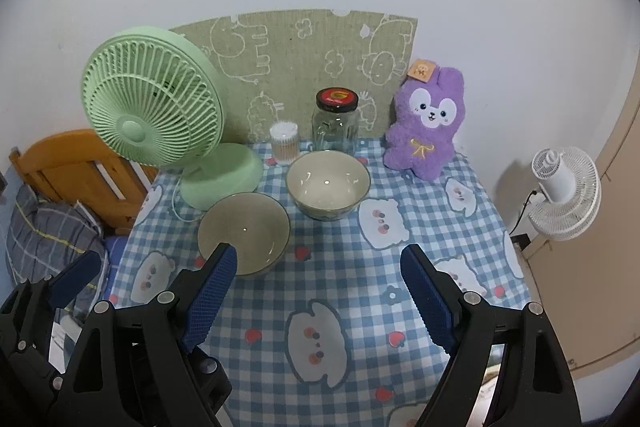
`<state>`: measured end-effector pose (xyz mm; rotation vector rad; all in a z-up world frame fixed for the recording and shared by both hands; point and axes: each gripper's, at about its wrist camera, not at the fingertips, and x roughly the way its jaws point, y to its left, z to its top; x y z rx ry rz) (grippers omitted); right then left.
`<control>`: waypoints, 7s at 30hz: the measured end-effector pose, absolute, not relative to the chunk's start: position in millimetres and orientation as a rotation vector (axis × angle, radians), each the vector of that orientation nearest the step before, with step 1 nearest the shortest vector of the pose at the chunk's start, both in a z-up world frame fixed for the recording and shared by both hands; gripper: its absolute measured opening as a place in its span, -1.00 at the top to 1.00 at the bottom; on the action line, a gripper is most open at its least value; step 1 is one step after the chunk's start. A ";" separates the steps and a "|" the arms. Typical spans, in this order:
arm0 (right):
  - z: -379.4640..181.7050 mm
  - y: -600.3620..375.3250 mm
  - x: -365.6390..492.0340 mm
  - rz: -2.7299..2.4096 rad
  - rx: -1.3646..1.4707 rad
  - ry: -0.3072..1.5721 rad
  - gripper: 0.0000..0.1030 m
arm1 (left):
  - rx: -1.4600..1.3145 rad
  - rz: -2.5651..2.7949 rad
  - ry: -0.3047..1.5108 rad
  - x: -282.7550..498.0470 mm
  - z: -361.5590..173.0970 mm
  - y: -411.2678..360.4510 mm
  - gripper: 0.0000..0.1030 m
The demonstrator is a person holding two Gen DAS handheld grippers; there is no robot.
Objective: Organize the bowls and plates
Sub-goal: 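Move both grippers to the second plain cream bowl by the green fan, then close both grippers on the rim of the second cream bowl, then lift the second bowl with both grippers and carry it over the first bowl, then lower the second bowl into the first bowl and open both grippers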
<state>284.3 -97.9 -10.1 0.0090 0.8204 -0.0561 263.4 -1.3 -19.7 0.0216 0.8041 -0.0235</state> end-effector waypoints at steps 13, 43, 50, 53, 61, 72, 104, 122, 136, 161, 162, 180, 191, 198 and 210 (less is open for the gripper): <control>-54.1 -85.0 336.7 -0.011 -0.026 0.845 -0.67 | 0.024 0.004 0.845 311.7 -60.8 8.4 -0.62; -146.6 -73.4 418.3 0.030 0.003 0.974 0.00 | 0.021 0.016 0.972 393.4 -149.3 20.7 0.07; -155.4 -73.4 424.3 0.007 0.010 0.992 0.08 | 0.034 -0.001 0.995 401.4 -159.4 17.8 0.37; -158.2 -73.6 426.7 0.007 0.018 1.003 0.37 | 0.033 0.009 0.992 404.4 -160.4 19.2 0.52; -162.2 -72.4 430.2 -0.001 0.007 1.011 0.59 | 0.020 0.001 1.014 410.3 -167.4 22.3 0.74; -162.2 -73.2 429.7 -0.015 0.003 1.025 0.65 | 0.023 0.009 1.028 410.2 -168.8 21.1 0.75; -116.2 -91.2 375.9 -0.023 0.007 0.988 0.66 | 0.024 0.018 0.993 360.1 -126.7 2.9 0.75; -60.0 -103.2 328.6 -0.006 0.015 0.928 0.67 | 0.024 0.033 0.931 313.8 -73.3 -11.0 0.75; -17.0 -112.5 275.8 0.011 0.026 0.879 0.67 | 0.021 0.054 0.884 265.2 -31.6 -18.3 0.74; -8.7 -144.9 175.4 0.005 0.016 0.869 0.67 | 0.013 0.047 0.874 173.5 -24.5 -46.9 0.74; -9.4 -145.5 172.4 0.004 0.014 0.868 0.67 | 0.012 0.047 0.873 169.3 -25.5 -47.5 0.74; -51.6 -146.6 135.4 -0.010 0.028 0.939 0.67 | -0.007 0.042 0.927 131.5 -62.1 -47.9 0.74; -80.3 -149.0 123.1 -0.024 0.042 0.995 0.67 | -0.014 0.034 0.976 118.8 -88.2 -46.6 0.74; -97.0 -150.1 119.6 -0.030 0.048 1.033 0.67 | -0.014 0.036 1.003 112.7 -104.0 -47.1 0.74; -125.5 -153.8 121.8 -0.039 0.061 1.101 0.67 | -0.017 0.039 1.063 110.8 -132.3 -48.9 0.74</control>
